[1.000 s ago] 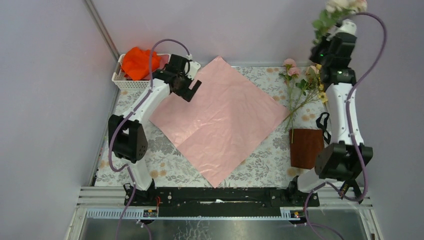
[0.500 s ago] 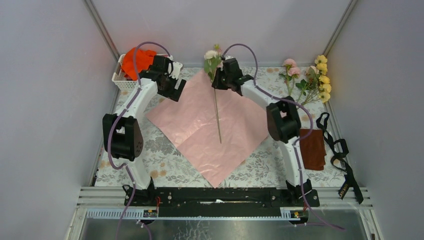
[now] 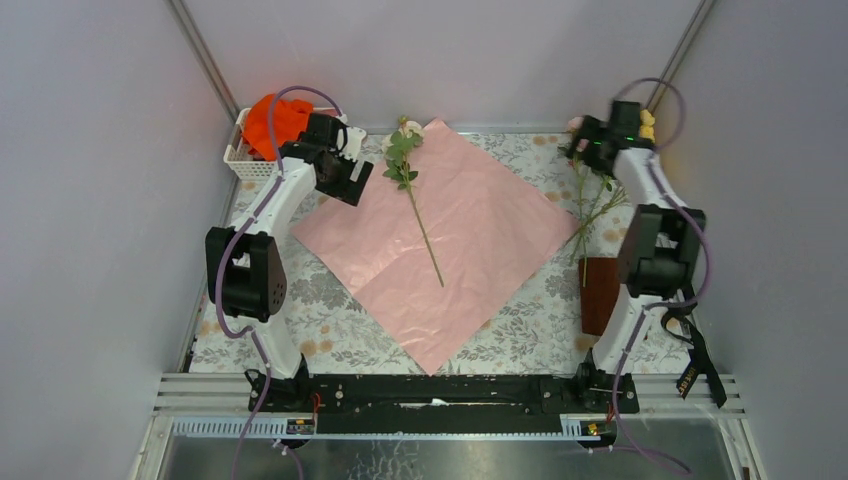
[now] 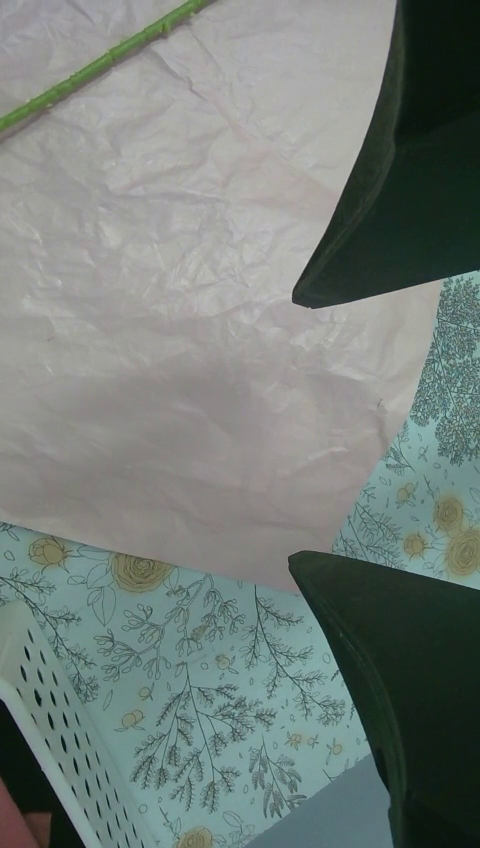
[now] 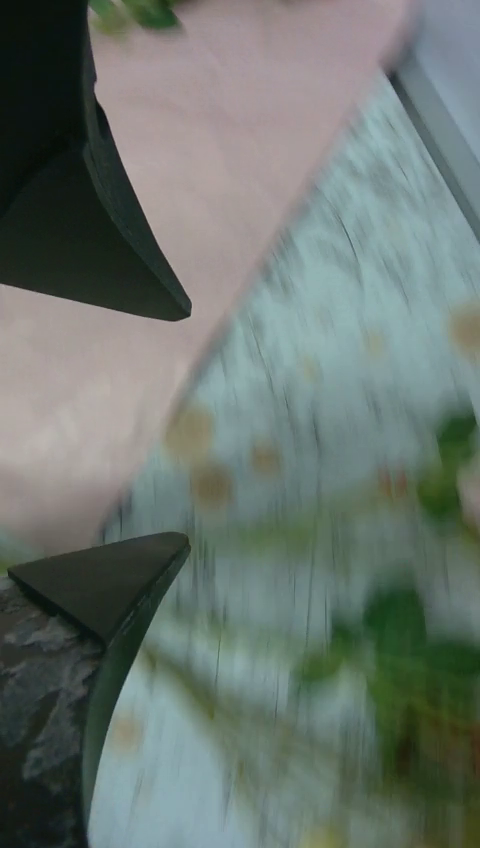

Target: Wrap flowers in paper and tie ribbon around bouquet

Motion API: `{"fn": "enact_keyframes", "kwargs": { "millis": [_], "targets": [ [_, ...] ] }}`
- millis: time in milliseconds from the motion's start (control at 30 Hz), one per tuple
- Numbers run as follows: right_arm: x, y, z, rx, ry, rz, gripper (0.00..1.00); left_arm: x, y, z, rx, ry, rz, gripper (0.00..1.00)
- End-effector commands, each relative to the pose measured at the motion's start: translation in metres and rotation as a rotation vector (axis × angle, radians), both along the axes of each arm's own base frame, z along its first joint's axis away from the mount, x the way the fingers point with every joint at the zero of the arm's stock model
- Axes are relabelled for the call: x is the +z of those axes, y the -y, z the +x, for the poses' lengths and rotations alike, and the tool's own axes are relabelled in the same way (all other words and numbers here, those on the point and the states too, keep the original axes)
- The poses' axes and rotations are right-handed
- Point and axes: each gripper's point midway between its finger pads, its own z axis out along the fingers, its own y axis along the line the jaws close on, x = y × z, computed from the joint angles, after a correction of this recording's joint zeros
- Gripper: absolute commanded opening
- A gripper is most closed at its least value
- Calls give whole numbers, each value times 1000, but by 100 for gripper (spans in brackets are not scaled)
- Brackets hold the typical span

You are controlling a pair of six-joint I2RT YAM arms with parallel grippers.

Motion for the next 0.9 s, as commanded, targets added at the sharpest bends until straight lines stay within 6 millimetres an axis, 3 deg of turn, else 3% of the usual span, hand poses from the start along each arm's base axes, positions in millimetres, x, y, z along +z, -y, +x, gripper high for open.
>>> {"fn": "enact_keyframes", "kwargs": {
  "millis": [0, 67, 167, 367, 767, 867],
  "targets": [
    [-17, 102, -30, -238, -48, 6, 94, 14, 3, 0, 2, 43, -25, 99],
    [-26, 121, -29, -250, -61, 14, 95, 13, 3, 0, 1, 40, -26, 99],
    [-35, 133, -18, -243, -82, 22, 88, 10, 2, 0, 6, 34, -21, 99],
    [-50, 136, 9, -218, -102, 49, 61, 5, 1, 0, 10, 23, -11, 99],
    [-109, 164, 12, -302, -261, -55, 51, -1, 1, 2, 11, 9, -10, 99],
    [-115, 165, 14, -285, -275, -65, 42, 0, 1, 2, 11, 10, -11, 99]
  ]
}}
